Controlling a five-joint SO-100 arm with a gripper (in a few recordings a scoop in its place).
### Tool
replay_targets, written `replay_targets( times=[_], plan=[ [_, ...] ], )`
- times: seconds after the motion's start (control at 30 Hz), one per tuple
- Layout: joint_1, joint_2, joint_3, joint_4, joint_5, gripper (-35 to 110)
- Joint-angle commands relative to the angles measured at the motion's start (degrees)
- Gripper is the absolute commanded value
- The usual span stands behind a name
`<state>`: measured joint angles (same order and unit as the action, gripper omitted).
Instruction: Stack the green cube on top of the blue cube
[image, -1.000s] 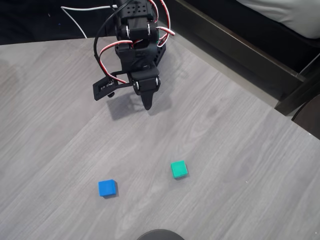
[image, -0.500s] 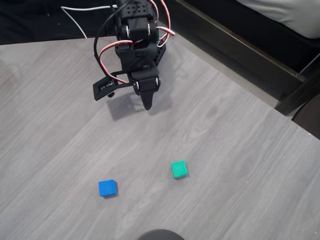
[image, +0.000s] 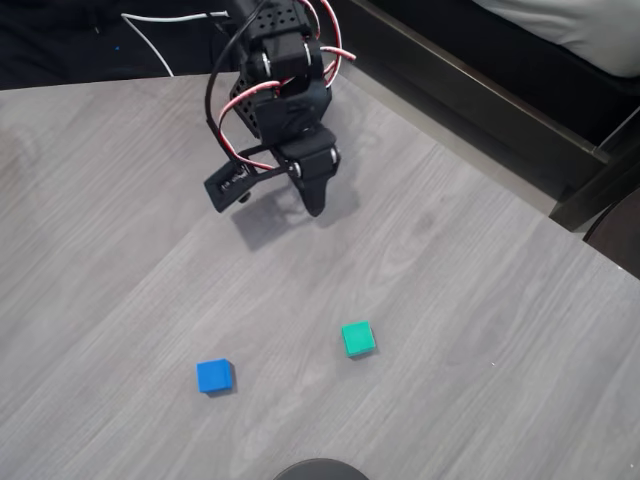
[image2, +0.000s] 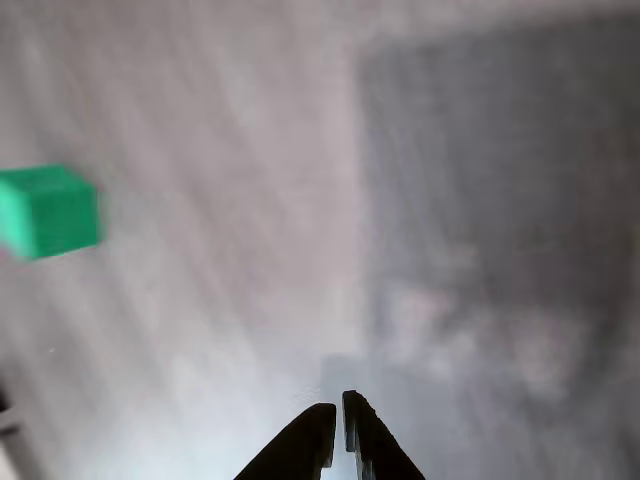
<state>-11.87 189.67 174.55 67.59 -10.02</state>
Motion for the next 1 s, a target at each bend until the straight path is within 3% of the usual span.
replay_targets(
  times=[0.0,0.1,0.23,0.4,0.97],
  plan=[
    [-0.9,-7.9,-12.5,-5.2,0.1,0],
    [-0.3,-37.2,-36.0,-5.8,3.5,0],
    [0.9,-73.7,-71.8,4.0,10.9,11],
    [-0.1,-106.6,-106.8,18.3,17.4,18],
    [-0.7,-125.9,-111.1,13.5,18.3,33]
  ],
)
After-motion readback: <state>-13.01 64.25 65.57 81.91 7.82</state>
